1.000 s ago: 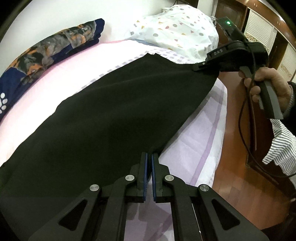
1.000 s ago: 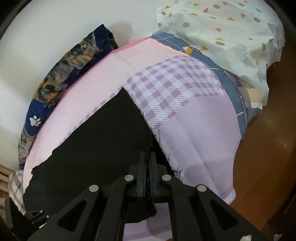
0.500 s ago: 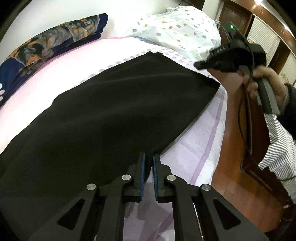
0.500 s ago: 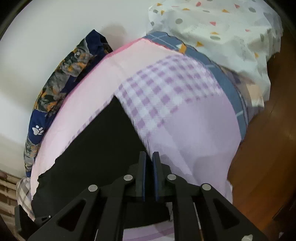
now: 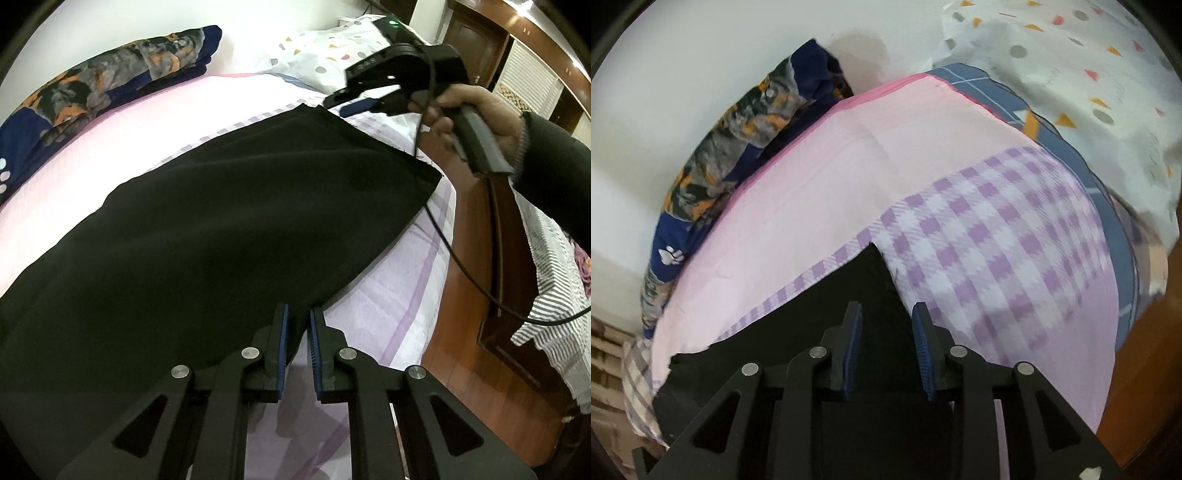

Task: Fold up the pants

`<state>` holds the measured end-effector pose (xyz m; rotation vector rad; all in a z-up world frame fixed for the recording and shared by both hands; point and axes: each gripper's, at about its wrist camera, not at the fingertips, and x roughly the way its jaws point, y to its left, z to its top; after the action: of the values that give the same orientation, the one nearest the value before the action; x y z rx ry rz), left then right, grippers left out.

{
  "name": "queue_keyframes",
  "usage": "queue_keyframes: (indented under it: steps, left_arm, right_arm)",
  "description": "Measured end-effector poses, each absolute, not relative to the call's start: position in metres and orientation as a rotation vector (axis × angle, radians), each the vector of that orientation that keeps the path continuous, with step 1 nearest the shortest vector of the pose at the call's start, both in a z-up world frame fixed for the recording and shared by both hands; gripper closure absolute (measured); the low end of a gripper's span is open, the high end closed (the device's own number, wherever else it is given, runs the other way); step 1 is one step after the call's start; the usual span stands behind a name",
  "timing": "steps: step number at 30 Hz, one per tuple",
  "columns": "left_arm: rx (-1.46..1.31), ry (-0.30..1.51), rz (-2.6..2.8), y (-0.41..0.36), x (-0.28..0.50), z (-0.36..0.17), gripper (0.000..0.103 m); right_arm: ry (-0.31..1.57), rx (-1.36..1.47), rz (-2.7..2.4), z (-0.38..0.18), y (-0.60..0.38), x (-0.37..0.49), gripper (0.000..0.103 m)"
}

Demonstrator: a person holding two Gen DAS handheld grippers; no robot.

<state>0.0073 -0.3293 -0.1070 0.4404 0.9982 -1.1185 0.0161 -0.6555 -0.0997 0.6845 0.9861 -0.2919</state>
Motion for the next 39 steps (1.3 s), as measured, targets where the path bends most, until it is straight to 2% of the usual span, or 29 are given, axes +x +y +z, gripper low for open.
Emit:
queue_keyframes:
  steps: [5,7,8,20,22,25,29,31,39]
  left_arm:
    - [0.425,1.013,-1.118,-0.329,0.011,-0.107,0.091]
    - [0.419,1.018,-1.118,-0.328,0.012,-0.108,0.091]
    - [0.417,1.019,-1.118,-0.328,0.013,-0.108,0.091]
    - [0.411,1.023,-1.124,-0.327,0.015,-0.107,0.09]
    - [0.414,1.022,-1.125,-0.327,0.015,-0.107,0.09]
    - [0.412,1.024,-1.123,-0.327,0.015,-0.108,0.09]
    - [0.417,1.02,-1.122,-0.327,0.014,-0.107,0.09]
    - [0.418,1.018,-1.12,-0.327,0.013,-0.107,0.09]
    - [0.403,1.012,-1.09,-0.326,0.014,-0.105,0.09]
  right_arm:
    - [1.007,0.646,-0.252,-0.102,-0.651,0.033,0.078]
    - [1.001,0.624,-0.23,-0.098,-0.647,0.032,0.089]
    - [1.0,0.63,-0.207,-0.097,-0.647,0.03,0.09]
    - [1.01,0.445,-0.111,-0.095,-0.615,0.02,0.088]
    - [1.006,0.447,-0.133,-0.097,-0.619,0.024,0.087]
    - [1.003,0.476,-0.135,-0.1,-0.627,0.029,0.081]
    - [0.995,0.574,-0.11,-0.106,-0.639,0.034,0.081]
    - [0.994,0.596,-0.108,-0.107,-0.642,0.036,0.096]
    - [0.865,0.54,-0.191,-0.072,-0.638,0.035,0.1]
